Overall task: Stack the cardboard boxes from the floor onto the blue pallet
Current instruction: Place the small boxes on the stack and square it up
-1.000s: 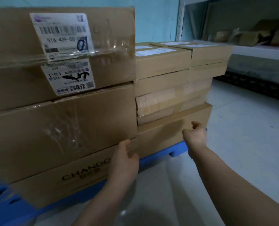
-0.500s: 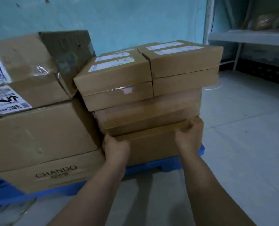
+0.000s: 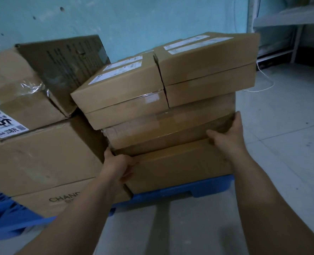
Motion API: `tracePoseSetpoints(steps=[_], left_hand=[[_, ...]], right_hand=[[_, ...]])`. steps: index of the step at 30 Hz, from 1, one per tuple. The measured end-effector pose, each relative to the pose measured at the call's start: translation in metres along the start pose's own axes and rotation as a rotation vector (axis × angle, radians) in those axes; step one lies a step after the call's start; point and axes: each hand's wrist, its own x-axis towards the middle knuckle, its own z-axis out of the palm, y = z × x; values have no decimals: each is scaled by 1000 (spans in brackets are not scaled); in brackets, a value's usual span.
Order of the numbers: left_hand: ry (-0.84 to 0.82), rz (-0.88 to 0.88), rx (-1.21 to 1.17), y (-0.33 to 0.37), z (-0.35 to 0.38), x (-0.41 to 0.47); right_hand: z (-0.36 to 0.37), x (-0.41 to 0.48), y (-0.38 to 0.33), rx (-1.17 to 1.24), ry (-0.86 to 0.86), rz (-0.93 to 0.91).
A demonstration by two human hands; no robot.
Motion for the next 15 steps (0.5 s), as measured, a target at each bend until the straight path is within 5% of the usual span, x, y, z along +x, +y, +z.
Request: tracePoseSetpoints(steps=[15], left_hand=[[-49,148,-45,-16,-8,0]], right_hand=[[-8,1,10,24,100,-35]])
